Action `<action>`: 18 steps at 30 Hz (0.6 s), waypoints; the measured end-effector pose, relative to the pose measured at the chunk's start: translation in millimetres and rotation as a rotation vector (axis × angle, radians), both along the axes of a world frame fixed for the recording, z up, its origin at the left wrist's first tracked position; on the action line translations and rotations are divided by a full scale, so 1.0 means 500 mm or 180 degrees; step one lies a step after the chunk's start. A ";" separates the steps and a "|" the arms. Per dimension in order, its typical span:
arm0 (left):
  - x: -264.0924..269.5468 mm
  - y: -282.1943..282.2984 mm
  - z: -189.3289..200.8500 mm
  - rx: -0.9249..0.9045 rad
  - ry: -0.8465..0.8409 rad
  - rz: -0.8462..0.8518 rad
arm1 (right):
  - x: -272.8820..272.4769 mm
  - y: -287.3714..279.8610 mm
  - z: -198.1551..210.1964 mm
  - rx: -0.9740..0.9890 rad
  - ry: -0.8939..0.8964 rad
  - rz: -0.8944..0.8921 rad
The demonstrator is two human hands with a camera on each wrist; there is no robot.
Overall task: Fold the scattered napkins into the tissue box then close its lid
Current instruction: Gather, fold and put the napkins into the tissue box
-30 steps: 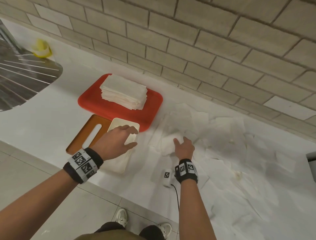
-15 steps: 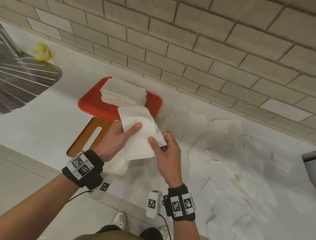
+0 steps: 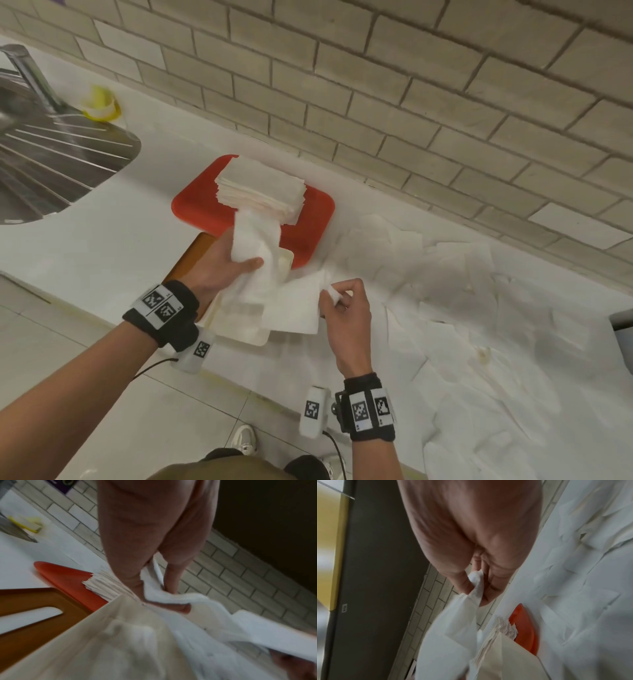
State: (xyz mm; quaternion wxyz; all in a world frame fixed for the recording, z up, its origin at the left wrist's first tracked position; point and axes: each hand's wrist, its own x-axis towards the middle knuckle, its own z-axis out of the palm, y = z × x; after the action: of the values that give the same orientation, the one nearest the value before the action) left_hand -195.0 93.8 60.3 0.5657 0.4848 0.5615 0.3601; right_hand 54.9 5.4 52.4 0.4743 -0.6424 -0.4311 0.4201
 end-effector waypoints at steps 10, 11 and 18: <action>0.021 -0.030 -0.055 -0.0366 0.2280 -0.0852 | 0.021 0.039 0.007 -0.0030 -0.0952 0.0410; 0.022 -0.038 -0.041 -0.0037 0.2546 -0.0727 | 0.014 0.050 0.013 -0.0033 -0.1085 0.0599; 0.007 -0.057 0.014 -0.0374 0.0624 -0.0296 | -0.081 0.161 0.057 0.0068 -0.1864 0.2524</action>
State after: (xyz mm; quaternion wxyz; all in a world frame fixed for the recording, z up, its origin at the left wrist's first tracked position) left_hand -191.4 65.1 67.3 0.5516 0.5092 0.6112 0.2508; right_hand 14.4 85.8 81.1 0.1433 -0.5151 -0.7619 0.3656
